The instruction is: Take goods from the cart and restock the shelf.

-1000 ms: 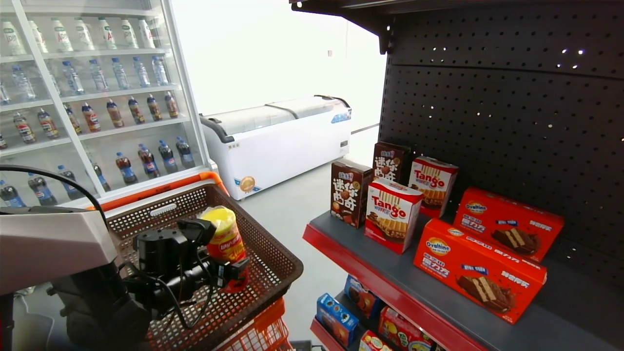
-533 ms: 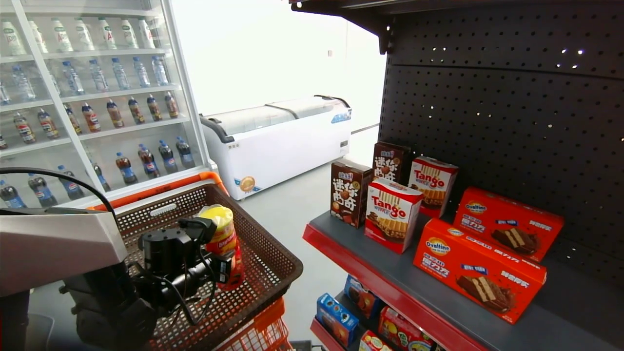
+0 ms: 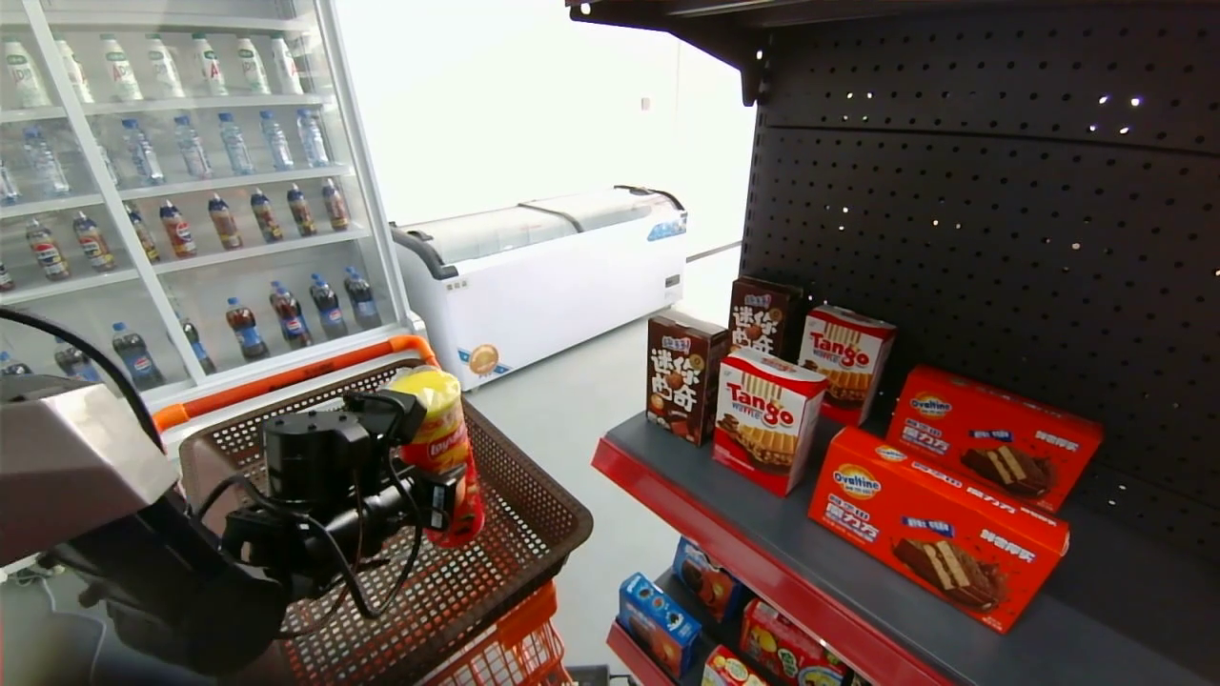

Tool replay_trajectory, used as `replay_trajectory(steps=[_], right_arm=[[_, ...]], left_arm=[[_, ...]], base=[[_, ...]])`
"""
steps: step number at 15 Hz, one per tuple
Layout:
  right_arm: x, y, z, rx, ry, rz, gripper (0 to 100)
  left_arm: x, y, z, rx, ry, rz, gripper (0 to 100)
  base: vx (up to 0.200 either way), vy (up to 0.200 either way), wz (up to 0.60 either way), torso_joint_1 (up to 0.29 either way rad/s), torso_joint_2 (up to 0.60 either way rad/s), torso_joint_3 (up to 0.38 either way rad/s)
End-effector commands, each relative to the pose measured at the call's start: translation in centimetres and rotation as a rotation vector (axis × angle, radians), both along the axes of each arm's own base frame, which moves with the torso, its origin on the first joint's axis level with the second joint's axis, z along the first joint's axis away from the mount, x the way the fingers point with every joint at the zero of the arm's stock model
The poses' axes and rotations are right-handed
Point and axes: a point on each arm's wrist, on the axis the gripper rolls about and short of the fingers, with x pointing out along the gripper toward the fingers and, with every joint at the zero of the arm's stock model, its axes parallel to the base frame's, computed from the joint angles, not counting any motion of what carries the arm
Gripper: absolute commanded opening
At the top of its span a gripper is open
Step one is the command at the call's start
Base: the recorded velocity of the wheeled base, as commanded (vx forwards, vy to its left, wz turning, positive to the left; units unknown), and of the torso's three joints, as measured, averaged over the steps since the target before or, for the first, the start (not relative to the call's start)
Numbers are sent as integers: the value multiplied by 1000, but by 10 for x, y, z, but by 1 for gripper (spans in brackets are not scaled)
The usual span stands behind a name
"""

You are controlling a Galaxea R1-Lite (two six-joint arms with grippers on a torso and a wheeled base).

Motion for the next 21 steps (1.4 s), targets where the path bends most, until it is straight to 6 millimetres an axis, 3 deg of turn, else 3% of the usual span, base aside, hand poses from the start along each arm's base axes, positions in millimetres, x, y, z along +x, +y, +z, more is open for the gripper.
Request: replay_trajectory(steps=[1, 5, 6, 7, 12, 16, 18, 21], right_arm=[[0, 0, 0, 0, 0, 0, 100], [0, 0, 0, 0, 2, 0, 100], [0, 0, 0, 0, 0, 0, 100], [0, 0, 0, 0, 2, 0, 100], [0, 0, 0, 0, 0, 0, 100], [0, 0, 0, 0, 2, 0, 100], [0, 0, 0, 0, 0, 0, 100], [0, 0, 0, -1, 2, 0, 100]], left_arm=[[-5, -10, 59, -37, -154, -40, 0], [-32, -6, 86, -12, -86, -38, 0], [-40, -6, 102, -26, -80, -84, 0], [-43, -6, 106, -34, -67, -121, 0], [-41, -7, 117, -14, -114, -161, 0], [-43, -25, 129, -17, -130, -226, 0], [-59, -32, 148, 11, -111, -278, 0], [-68, -48, 161, 5, -64, -386, 0]], base=[[0, 0, 0, 0, 0, 0], [0, 0, 0, 0, 0, 0], [0, 0, 0, 0, 0, 0], [0, 0, 0, 0, 0, 0], [0, 0, 0, 0, 0, 0], [0, 0, 0, 0, 0, 0], [0, 0, 0, 0, 0, 0], [0, 0, 0, 0, 0, 0]])
